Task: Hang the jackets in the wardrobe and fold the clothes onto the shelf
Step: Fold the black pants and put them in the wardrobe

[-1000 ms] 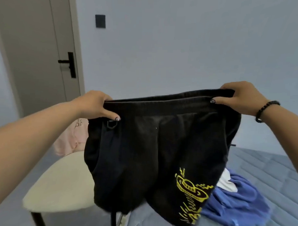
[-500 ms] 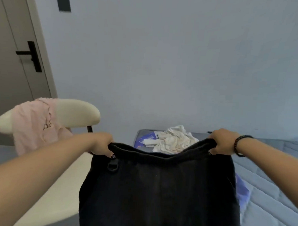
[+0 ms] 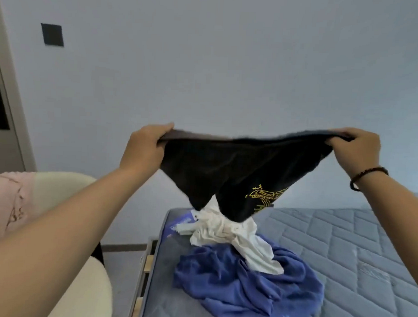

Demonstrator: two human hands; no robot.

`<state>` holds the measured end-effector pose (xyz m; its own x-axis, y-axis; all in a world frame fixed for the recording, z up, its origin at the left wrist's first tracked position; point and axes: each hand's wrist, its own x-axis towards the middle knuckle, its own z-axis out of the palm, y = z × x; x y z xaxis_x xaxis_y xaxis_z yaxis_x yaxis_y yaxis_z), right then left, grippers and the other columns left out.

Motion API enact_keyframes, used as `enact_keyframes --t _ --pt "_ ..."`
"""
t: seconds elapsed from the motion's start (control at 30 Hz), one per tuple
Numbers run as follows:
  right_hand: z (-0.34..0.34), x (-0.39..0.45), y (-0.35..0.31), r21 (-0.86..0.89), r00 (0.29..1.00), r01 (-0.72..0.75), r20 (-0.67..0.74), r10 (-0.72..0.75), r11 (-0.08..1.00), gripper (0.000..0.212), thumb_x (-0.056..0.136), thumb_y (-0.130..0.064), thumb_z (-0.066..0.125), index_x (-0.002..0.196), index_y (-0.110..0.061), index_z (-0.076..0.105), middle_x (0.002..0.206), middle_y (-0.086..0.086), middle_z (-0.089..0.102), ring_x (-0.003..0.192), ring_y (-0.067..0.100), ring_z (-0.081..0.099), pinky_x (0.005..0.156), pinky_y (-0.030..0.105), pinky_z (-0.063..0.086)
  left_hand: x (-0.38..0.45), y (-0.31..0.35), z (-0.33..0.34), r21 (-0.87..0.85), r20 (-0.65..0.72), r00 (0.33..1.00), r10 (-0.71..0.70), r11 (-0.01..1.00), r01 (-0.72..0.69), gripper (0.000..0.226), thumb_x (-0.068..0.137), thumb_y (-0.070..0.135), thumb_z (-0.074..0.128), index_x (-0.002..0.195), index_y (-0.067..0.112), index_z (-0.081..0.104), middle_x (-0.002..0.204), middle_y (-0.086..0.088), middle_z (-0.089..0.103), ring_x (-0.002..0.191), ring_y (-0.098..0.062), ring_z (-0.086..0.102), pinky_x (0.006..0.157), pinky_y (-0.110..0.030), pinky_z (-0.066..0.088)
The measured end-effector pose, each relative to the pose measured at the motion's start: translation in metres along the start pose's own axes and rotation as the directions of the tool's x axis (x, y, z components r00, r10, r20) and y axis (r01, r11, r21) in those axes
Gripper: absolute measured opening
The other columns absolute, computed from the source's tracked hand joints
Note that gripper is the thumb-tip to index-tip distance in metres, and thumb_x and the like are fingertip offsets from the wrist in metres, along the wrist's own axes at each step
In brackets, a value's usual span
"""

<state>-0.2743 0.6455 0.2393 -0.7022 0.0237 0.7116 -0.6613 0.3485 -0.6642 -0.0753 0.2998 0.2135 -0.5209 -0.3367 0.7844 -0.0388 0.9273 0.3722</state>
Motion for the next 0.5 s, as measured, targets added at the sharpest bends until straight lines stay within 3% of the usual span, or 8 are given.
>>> enact_keyframes --t 0.07,0.13,0.2,0.27,0.37,0.5 --pt "-0.012 -0.039 0.024 -0.006 0.997 0.017 0.075 -0.017 1.0 0.028 0.077 0.001 0.063 0.092 -0.02 0.073 0.097 0.009 0.07 0.093 0.017 0.063 0.077 0.007 0.047 -0.057 -0.015 0.013 -0.015 0.104 0.995 -0.001 1.0 0.002 0.053 0.081 -0.014 0.055 0.127 0.011 0.062 0.126 -0.015 0.062 0.118 -0.034 0.057 0.103 -0.035 0.038" --pt "-0.02 -0.089 0.055 -0.013 0.988 0.003 0.154 -0.001 1.0 0.051 0.075 0.007 0.065 0.084 -0.042 0.072 0.103 0.008 0.068 0.092 0.003 0.061 0.085 0.009 0.044 -0.13 -0.031 0.03 -0.041 0.246 0.966 -0.083 0.995 0.096 0.059 0.077 -0.018 0.057 0.129 0.01 0.06 0.132 -0.015 0.058 0.124 -0.032 0.053 0.106 -0.031 0.032" --pt "-0.027 -0.146 0.095 -0.001 0.968 -0.101 0.232 0.098 0.995 0.071 0.073 0.012 0.066 0.069 -0.059 0.068 0.1 0.005 0.066 0.088 -0.012 0.057 0.086 0.004 0.039 -0.208 -0.043 0.048 -0.041 0.354 0.917 -0.183 0.977 0.211 0.067 0.073 -0.021 0.055 0.132 0.012 0.056 0.137 -0.015 0.053 0.13 -0.032 0.047 0.11 -0.029 0.025" --pt "-0.033 -0.21 0.137 -0.032 0.924 -0.266 0.278 0.264 0.963 0.076 0.072 0.014 0.067 0.065 -0.062 0.065 0.099 0.006 0.065 0.091 -0.007 0.058 0.083 -0.001 0.036 -0.286 -0.045 0.064 0.003 0.459 0.841 -0.287 0.947 0.322 0.07 0.076 -0.019 0.053 0.136 0.018 0.053 0.144 -0.01 0.046 0.137 -0.028 0.039 0.112 -0.025 0.018" --pt "-0.037 -0.306 0.187 -0.083 0.808 -0.536 0.238 0.539 0.84 0.073 0.068 0.019 0.066 0.05 -0.052 0.066 0.097 0.011 0.066 0.095 0.015 0.059 0.079 -0.002 0.036 -0.388 -0.039 0.083 0.111 0.603 0.688 -0.405 0.896 0.43 0.062 0.09 -0.006 0.048 0.142 0.028 0.045 0.155 0.002 0.029 0.147 -0.017 0.018 0.115 -0.022 0.008" --pt "-0.051 -0.409 0.22 -0.117 0.55 -0.814 0.156 0.82 0.569 0.054 0.067 0.014 0.067 0.05 -0.037 0.07 0.092 0.01 0.071 0.099 0.023 0.062 0.09 0.021 0.044 -0.472 -0.029 0.092 0.273 0.641 0.503 -0.579 0.785 0.556 0.057 0.096 0.002 0.042 0.148 0.026 0.033 0.16 -0.001 0.016 0.148 -0.018 0.012 0.114 -0.018 0.011"
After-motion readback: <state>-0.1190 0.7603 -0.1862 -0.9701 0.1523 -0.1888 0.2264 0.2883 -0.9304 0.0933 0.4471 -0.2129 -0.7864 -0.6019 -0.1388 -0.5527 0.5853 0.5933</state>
